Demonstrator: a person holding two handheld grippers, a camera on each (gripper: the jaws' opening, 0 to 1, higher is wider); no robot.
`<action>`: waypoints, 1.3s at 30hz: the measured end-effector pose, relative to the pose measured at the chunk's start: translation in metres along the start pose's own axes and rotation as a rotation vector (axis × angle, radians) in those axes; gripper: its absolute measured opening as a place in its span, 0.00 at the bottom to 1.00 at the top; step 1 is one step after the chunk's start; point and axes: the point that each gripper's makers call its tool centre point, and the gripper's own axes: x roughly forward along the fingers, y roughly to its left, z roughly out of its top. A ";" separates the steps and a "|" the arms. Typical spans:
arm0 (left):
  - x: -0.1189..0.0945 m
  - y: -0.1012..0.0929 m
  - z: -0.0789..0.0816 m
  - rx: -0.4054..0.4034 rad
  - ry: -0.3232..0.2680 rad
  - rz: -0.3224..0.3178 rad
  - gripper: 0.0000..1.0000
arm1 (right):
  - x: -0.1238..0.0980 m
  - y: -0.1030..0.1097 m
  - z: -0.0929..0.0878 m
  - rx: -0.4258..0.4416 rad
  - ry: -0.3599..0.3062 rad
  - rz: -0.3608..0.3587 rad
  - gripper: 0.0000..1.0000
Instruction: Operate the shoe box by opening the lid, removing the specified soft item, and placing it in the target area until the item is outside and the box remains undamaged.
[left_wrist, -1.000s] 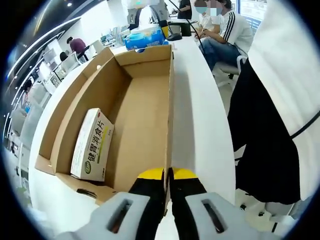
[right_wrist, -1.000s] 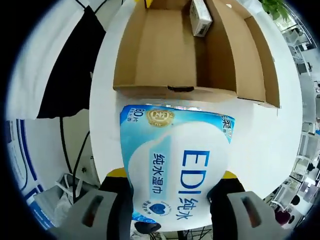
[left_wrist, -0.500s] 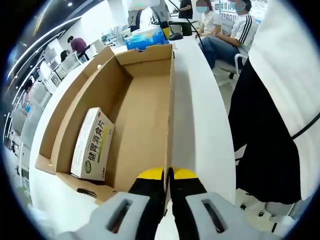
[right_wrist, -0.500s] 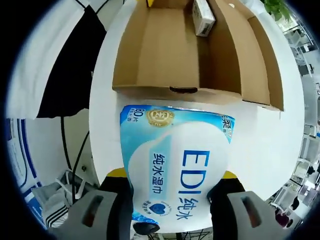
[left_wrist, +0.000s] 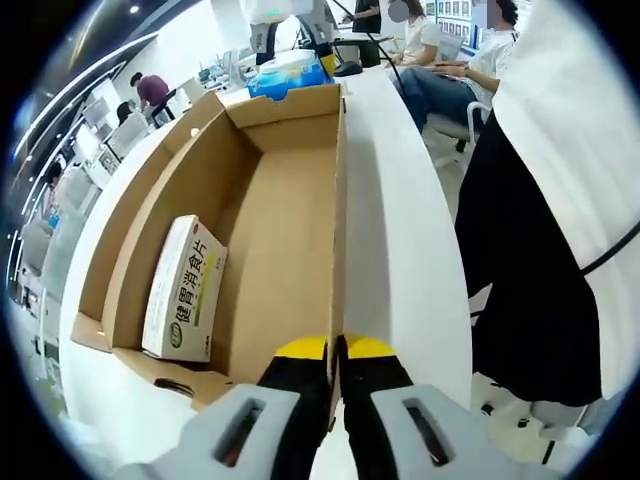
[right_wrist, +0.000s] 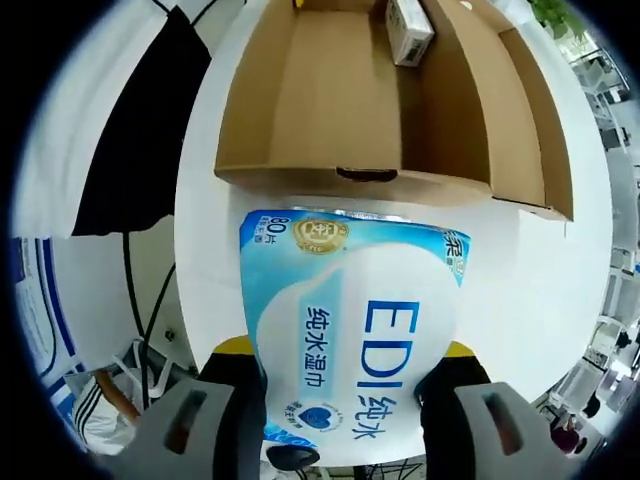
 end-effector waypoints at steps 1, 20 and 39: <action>0.000 0.000 0.000 -0.001 0.000 0.000 0.03 | 0.000 0.000 0.000 -0.005 0.004 0.001 0.61; 0.000 0.000 0.000 0.003 -0.001 0.001 0.03 | 0.003 0.004 0.001 0.072 -0.052 0.028 0.72; -0.001 -0.001 0.001 0.013 -0.006 -0.009 0.02 | -0.019 -0.004 0.007 0.233 -0.178 -0.116 0.67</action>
